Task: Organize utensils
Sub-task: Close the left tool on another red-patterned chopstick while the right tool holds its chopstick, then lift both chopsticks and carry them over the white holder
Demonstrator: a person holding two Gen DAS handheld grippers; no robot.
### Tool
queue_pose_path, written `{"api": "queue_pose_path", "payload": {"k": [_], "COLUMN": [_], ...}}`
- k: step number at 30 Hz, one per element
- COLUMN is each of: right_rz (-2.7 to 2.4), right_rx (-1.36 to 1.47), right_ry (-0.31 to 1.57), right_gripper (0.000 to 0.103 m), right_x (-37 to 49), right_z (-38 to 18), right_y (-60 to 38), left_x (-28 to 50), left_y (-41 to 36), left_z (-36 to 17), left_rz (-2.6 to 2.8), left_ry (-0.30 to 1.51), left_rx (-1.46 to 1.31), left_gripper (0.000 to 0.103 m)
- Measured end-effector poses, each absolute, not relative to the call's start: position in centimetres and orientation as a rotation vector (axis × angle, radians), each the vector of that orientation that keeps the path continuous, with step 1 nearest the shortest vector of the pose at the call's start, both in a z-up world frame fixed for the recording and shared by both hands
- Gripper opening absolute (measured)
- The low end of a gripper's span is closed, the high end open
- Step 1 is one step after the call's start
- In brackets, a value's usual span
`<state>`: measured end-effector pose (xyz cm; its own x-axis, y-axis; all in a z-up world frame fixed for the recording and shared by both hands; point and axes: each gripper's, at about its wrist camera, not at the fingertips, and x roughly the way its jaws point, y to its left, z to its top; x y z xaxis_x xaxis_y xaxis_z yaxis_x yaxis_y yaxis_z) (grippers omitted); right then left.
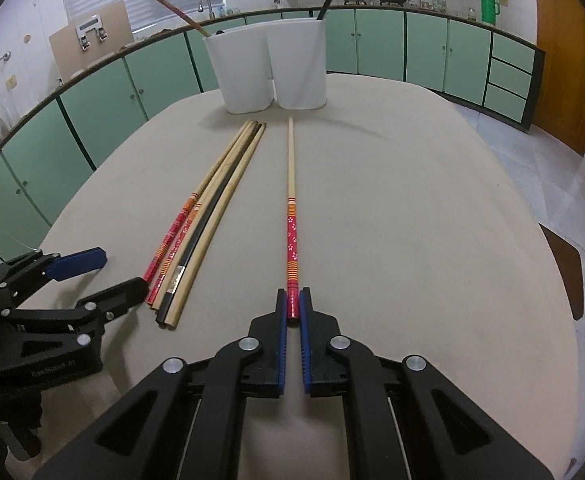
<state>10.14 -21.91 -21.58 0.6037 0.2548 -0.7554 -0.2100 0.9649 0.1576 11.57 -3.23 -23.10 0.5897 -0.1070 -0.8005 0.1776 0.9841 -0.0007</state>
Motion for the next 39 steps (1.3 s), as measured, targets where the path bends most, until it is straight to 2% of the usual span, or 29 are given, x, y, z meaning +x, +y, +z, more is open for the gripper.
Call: {"api": "queue_pose_path", "payload": {"k": [6, 8, 10, 12, 18, 21, 23, 24, 25, 28, 34, 39], "right_rz": [0.287, 0.3, 0.318, 0.321, 0.314, 0.313, 0.302, 0.298, 0.292, 0.288, 0.292, 0.314], "right_rx": [0.067, 0.068, 0.061, 0.052, 0.057, 0.059, 0.057, 0.06, 0.065, 0.076, 0.061, 0.054], "right_ry": [0.881, 0.879, 0.876, 0.873, 0.877, 0.879, 0.881, 0.882, 0.885, 0.889, 0.882, 0.838], "right_gripper": [0.009, 0.013, 0.024, 0.026, 0.027, 0.026, 0.022, 0.017, 0.011, 0.006, 0.006, 0.006], "right_x": [10.1, 9.9, 9.7, 9.4, 9.7, 10.1, 10.3, 10.4, 10.5, 10.6, 10.1, 9.5], "right_z": [-21.5, -21.5, -21.4, -21.4, -21.4, -21.5, -21.6, -21.6, -21.6, -21.7, -20.9, -18.5], "right_y": [-22.1, -22.0, -21.8, -21.7, -21.6, -21.6, -21.6, -21.7, -21.8, -22.0, -22.1, -22.4], "left_x": [11.2, 11.2, 11.2, 11.5, 12.1, 12.4, 12.5, 12.6, 12.5, 12.6, 12.4, 11.5], "left_y": [-1.8, -1.8, -2.1, -2.6, -3.0, -3.0, -3.0, -3.1, -3.3, -3.7, -3.6, -2.6], "left_z": [-22.7, -22.5, -22.4, -22.6, -23.1, -23.0, -23.0, -22.9, -22.9, -23.0, -22.5, -20.1], "left_rz": [-0.152, -0.174, -0.189, -0.193, -0.185, -0.178, -0.179, -0.184, -0.188, -0.212, -0.218, -0.211], "left_ry": [0.929, 0.929, 0.919, 0.921, 0.909, 0.904, 0.9, 0.898, 0.897, 0.897, 0.889, 0.832], "left_rx": [0.061, 0.035, 0.028, 0.041, 0.058, 0.047, 0.045, 0.046, 0.048, 0.045, 0.041, 0.044], "left_gripper": [0.064, 0.064, 0.064, 0.064, 0.061, 0.049, 0.037, 0.033, 0.024, 0.006, 0.005, 0.005]}}
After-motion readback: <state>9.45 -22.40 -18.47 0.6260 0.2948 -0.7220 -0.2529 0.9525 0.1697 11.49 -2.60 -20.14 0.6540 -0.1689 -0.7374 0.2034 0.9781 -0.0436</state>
